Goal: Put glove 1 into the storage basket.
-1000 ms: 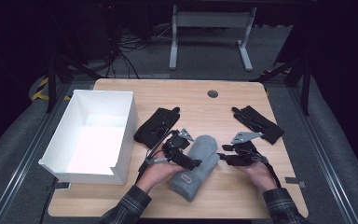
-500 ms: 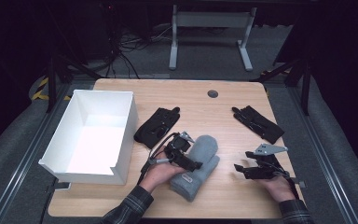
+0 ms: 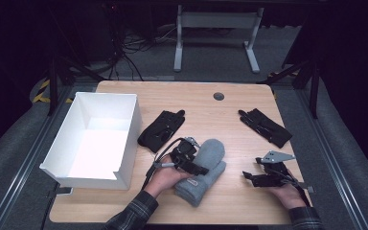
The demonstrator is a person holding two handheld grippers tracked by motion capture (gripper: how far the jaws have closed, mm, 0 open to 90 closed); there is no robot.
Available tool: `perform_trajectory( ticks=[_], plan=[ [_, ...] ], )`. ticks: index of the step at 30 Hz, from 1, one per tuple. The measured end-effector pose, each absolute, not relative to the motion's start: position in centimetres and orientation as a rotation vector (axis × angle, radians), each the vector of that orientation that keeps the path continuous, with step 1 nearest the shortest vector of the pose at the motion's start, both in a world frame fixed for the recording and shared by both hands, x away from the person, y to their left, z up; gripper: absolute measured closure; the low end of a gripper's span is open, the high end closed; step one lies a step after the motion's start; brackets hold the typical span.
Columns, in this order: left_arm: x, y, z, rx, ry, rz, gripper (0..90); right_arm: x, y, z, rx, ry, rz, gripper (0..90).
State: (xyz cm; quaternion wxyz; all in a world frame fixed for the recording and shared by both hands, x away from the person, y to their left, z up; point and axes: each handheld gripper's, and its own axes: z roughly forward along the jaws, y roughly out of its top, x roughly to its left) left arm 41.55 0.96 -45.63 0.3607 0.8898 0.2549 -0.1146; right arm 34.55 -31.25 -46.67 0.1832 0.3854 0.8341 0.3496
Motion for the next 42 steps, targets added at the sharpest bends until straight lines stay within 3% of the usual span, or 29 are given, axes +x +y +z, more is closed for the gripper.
perform_trajectory(
  ticks=[7,14,28,42],
  plan=[
    [41.9,0.9,-45.6,2.295,0.654,-0.385,56.5,34.6,-31.2,-46.9,1.083,2.346,1.008,16.8],
    [41.6,0.9,-45.0,2.312,0.642,-0.355,69.5,34.7,-31.2,-47.0,1.079,2.348,1.014,15.9],
    [40.7,1.2,-42.9,2.282,0.640,-0.294,72.4,34.7,-31.2,-47.0,1.074,2.353,1.015,15.2],
    [40.4,3.1,-38.5,2.227,0.641,-0.180,72.4,34.7,-31.2,-47.0,1.073,2.354,1.014,15.2]
  ],
)
